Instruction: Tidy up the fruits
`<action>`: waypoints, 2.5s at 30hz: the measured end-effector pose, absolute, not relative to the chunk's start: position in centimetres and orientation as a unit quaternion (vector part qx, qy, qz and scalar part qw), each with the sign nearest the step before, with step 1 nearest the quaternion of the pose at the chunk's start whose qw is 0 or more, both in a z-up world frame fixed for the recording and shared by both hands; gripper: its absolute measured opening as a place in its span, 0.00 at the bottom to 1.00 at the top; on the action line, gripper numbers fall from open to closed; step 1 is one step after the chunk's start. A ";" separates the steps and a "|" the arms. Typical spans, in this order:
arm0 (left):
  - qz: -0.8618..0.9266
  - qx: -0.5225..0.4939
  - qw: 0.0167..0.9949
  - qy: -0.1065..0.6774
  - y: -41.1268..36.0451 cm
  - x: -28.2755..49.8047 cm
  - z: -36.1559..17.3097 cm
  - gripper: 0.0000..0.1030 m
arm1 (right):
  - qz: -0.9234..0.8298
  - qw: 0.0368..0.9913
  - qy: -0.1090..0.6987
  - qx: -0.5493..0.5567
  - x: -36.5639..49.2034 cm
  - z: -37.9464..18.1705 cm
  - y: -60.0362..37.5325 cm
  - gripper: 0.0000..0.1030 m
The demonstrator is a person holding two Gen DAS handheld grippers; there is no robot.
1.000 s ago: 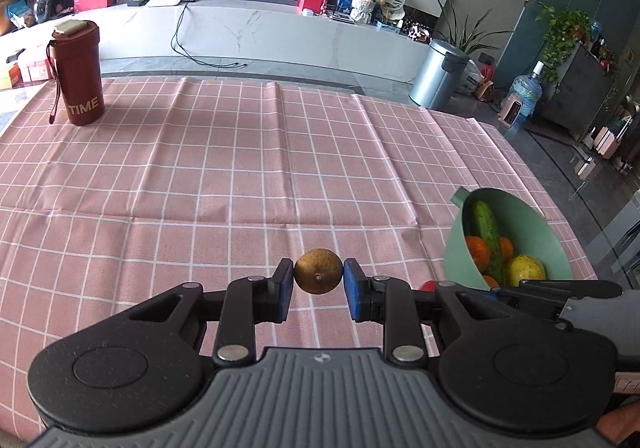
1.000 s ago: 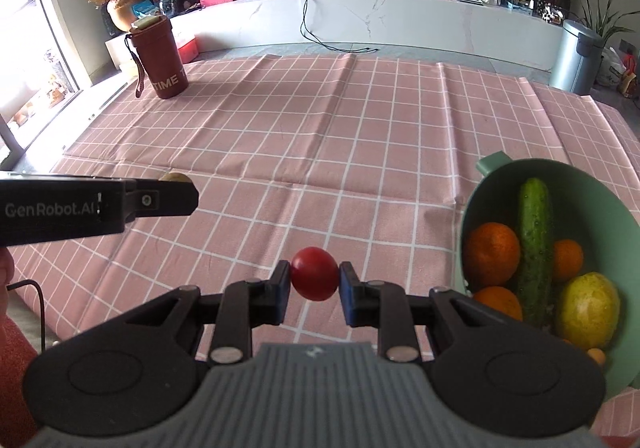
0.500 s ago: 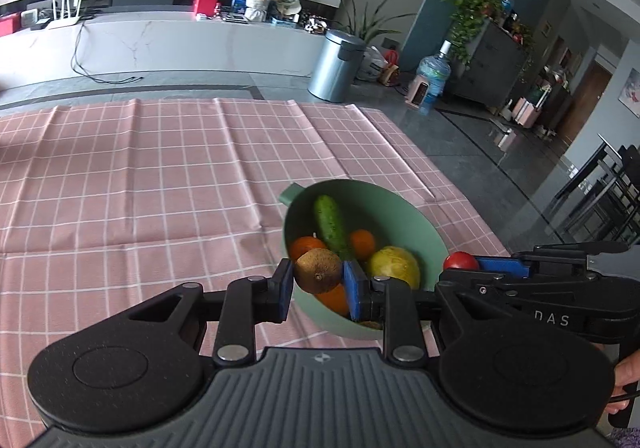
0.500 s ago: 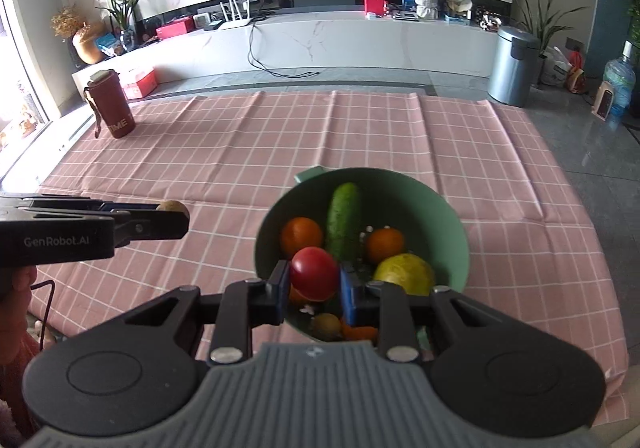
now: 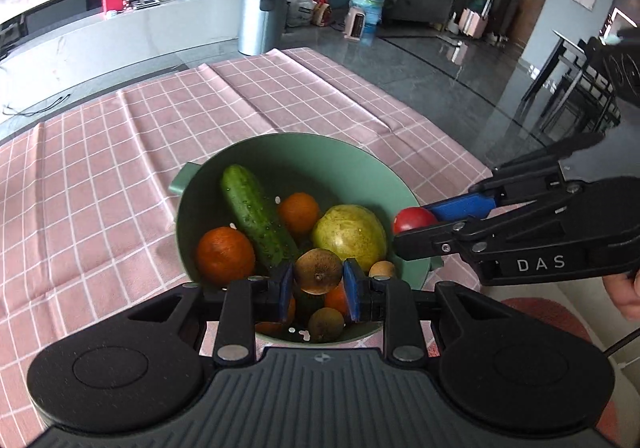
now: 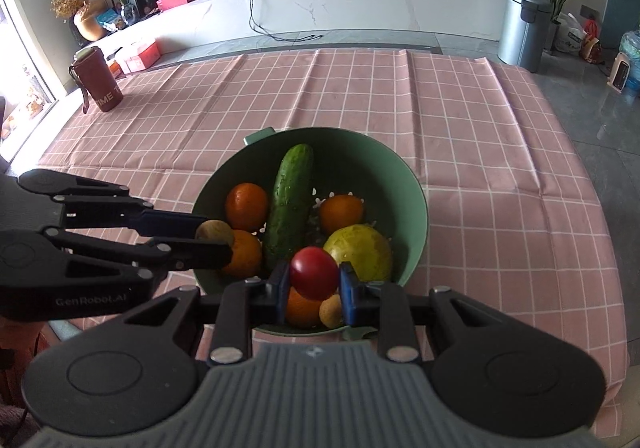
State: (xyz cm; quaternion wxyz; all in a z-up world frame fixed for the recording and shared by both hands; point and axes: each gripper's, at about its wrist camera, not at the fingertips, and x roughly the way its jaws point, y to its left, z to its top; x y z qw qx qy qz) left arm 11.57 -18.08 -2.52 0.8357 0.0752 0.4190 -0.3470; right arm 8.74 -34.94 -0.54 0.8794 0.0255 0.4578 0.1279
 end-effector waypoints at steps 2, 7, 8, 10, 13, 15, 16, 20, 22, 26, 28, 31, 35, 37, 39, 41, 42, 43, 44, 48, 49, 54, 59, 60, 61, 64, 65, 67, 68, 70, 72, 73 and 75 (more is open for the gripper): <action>-0.359 0.086 0.826 0.425 -18.9 11.8 -3.0 0.29 | 0.137 0.873 0.468 0.016 9.3 -1.1 -35.2 0.21; -0.367 0.093 0.814 0.441 -20.1 12.4 -4.4 0.29 | 0.147 0.859 0.490 0.012 10.2 -2.4 -36.2 0.21; -0.364 0.088 0.812 0.447 -20.3 12.8 -4.7 0.29 | 0.149 0.858 0.492 0.016 10.4 -2.5 -36.4 0.21; -0.360 0.081 0.809 0.457 -20.4 13.2 -5.3 0.29 | 0.155 0.855 0.494 0.024 10.6 -2.8 -36.8 0.21; -0.357 0.084 0.806 0.464 -20.8 13.5 -5.8 0.29 | 0.158 0.852 0.498 0.032 10.9 -3.4 -37.2 0.21; -0.354 0.090 0.804 0.469 -21.2 13.6 -5.9 0.29 | 0.159 0.851 0.499 0.034 11.1 -3.7 -37.3 0.21; -0.354 0.093 0.803 0.471 -21.3 13.6 -6.1 0.29 | 0.162 0.850 0.500 0.038 11.1 -3.8 -37.4 0.21; -0.351 0.097 0.801 0.475 -21.5 13.7 -6.2 0.30 | 0.167 0.848 0.501 0.038 11.2 -4.0 -37.3 0.21; -0.352 0.094 0.800 0.477 -21.4 13.8 -6.2 0.30 | 0.167 0.848 0.501 0.039 11.3 -4.0 -37.3 0.21; -0.348 0.090 0.804 0.473 -20.7 13.7 -5.7 0.37 | 0.171 0.850 0.497 0.042 11.5 -3.8 -37.2 0.21; -0.352 0.085 0.806 0.469 -19.9 13.6 -5.0 0.41 | 0.175 0.851 0.494 0.036 11.8 -3.6 -37.0 0.21; -0.351 0.080 0.812 0.458 -18.5 13.7 -3.8 0.43 | 0.181 0.854 0.487 0.025 12.4 -3.3 -36.4 0.21; -0.320 0.079 0.830 0.451 -16.8 14.4 -2.9 0.43 | 0.191 0.855 0.481 0.005 13.6 -3.4 -35.0 0.21; -0.308 0.078 0.834 0.451 -16.0 14.7 -2.7 0.43 | 0.197 0.854 0.481 -0.010 14.3 -3.5 -34.3 0.21; -0.303 0.078 0.835 0.452 -15.6 15.1 -2.6 0.43 | 0.203 0.852 0.482 -0.029 15.0 -3.8 -33.4 0.21; -0.298 0.079 0.835 0.456 -15.5 15.5 -2.6 0.43 | 0.207 0.849 0.485 -0.046 15.7 -4.0 -32.7 0.21; -0.297 0.079 0.835 0.457 -15.5 15.7 -2.6 0.43 | 0.210 0.846 0.487 -0.054 16.0 -4.2 -32.4 0.21; -0.297 0.079 0.834 0.458 -15.4 15.8 -2.6 0.43 | 0.210 0.845 0.489 -0.060 16.2 -4.3 -32.1 0.21; -0.298 0.079 0.833 0.459 -15.5 15.9 -2.6 0.43 | 0.209 0.843 0.490 -0.066 16.5 -4.5 -31.9 0.21; -0.299 0.078 0.829 0.466 -15.4 16.2 -2.9 0.43 | 0.209 0.837 0.500 -0.069 17.1 -5.1 -31.6 0.21; -0.299 0.078 0.829 0.467 -15.5 16.3 -2.9 0.43 | 0.210 0.836 0.502 -0.072 17.2 -5.2 -31.5 0.21; -0.299 0.076 0.830 0.465 -15.4 16.3 -2.8 0.43 | 0.206 0.833 0.507 -0.083 17.3 -5.7 -31.0 0.22; -0.293 0.080 0.834 0.461 -15.3 15.7 -2.3 0.43 | 0.198 0.834 0.508 -0.084 17.2 -5.4 -30.8 0.33; -0.292 0.080 0.835 0.459 -15.2 15.6 -2.1 0.43 | 0.194 0.836 0.506 -0.084 17.0 -5.1 -30.8 0.43; -0.291 0.079 0.836 0.458 -15.1 15.4 -1.8 0.43 | 0.190 0.839 0.502 -0.085 16.9 -4.8 -30.8 0.47; -0.285 0.080 0.843 0.449 -14.6 14.6 -0.8 0.43 | 0.182 0.845 0.495 -0.089 16.2 -3.5 -30.7 0.48; -0.284 0.081 0.846 0.444 -14.4 14.2 -0.3 0.43 | 0.179 0.848 0.490 -0.090 15.9 -3.0 -30.7 0.49; -0.279 0.082 0.853 0.433 -13.9 13.4 0.6 0.44 | 0.172 0.857 0.479 -0.087 15.1 -1.7 -30.8 0.54; -0.276 0.082 0.857 0.427 -13.7 13.0 1.1 0.44 | 0.169 0.861 0.473 -0.084 14.8 -1.0 -30.8 0.54; -0.267 0.082 0.867 0.413 -13.1 12.1 2.2 0.46 | 0.162 0.871 0.459 -0.073 13.9 0.5 -30.8 0.57; -0.252 0.081 0.880 0.394 -12.5 11.3 3.5 0.49 | 0.150 0.883 0.441 -0.064 12.8 2.1 -30.6 0.60; -0.244 0.080 0.887 0.383 -12.2 10.7 4.1 0.53 | 0.143 0.889 0.430 -0.060 12.1 3.0 -30.5 0.62; -0.227 0.077 0.903 0.357 -11.3 9.5 5.4 0.60 | 0.126 0.903 0.409 -0.048 10.7 4.5 -30.3 0.67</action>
